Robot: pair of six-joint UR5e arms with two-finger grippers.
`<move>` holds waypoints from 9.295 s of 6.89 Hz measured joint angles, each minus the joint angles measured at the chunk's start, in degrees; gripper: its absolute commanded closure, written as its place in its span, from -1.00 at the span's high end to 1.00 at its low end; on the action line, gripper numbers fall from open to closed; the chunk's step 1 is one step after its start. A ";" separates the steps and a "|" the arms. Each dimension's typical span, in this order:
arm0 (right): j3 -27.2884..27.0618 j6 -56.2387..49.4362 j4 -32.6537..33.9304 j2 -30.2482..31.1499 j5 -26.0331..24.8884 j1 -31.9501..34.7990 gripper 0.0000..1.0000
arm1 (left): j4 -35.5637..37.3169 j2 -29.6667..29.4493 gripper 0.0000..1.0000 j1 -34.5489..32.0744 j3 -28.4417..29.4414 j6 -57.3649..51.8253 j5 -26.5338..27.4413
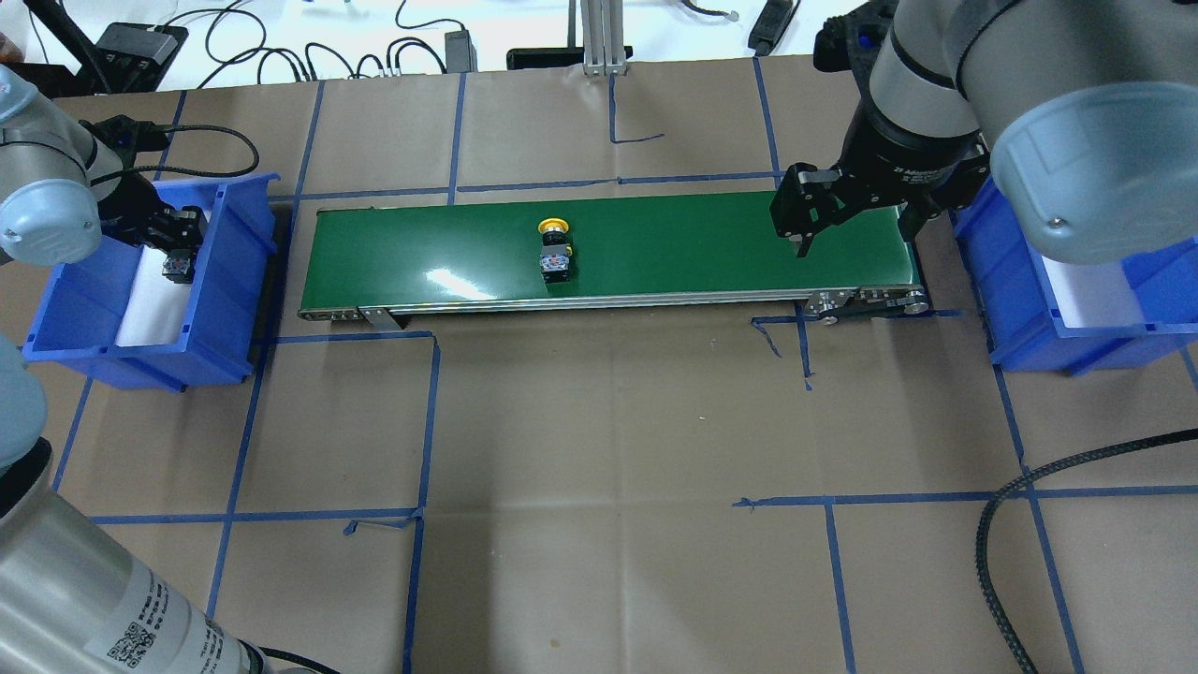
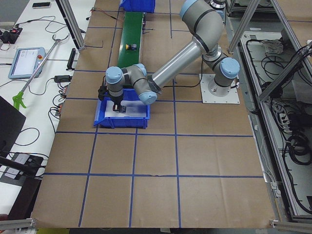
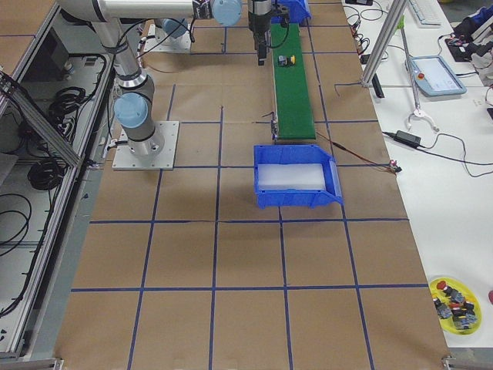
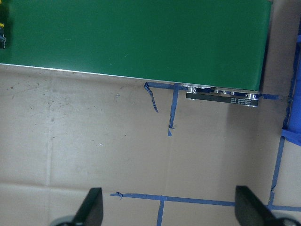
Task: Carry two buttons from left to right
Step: 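Lower the left gripper into the bin and grasp the red-capped button, then carry the red button onto the conveyor end nearest the left bin, then release the red button on the belt and raise the left gripper, then lower the right gripper onto the yellow button and grasp it, then carry the yellow button with the right gripper over the empty bin, then lower the yellow button into the bin and open the right gripper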
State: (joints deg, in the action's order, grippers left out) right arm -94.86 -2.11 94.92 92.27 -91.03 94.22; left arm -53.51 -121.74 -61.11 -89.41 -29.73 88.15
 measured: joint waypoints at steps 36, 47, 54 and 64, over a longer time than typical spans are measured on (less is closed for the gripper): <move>-2.71 2.29 20.34 -12.51 0.13 -0.06 0.99 | -35.54 29.42 1.00 -25.24 0.41 26.29 0.78; -1.81 3.22 30.00 -26.50 -1.29 -2.35 -0.92 | -36.40 32.88 1.00 -25.64 -1.48 25.81 0.79; 7.13 -28.42 13.73 -15.80 -2.73 -29.05 -0.91 | -36.23 32.97 1.00 -25.64 -1.76 25.77 0.79; -10.55 -36.19 33.22 -23.44 -0.80 -35.92 -0.91 | -36.14 33.06 1.00 -25.64 -2.13 25.77 0.79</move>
State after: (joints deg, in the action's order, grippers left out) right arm -105.41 -38.30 128.14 68.83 -91.83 58.30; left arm -89.66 -88.68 -86.75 -91.54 -3.96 88.95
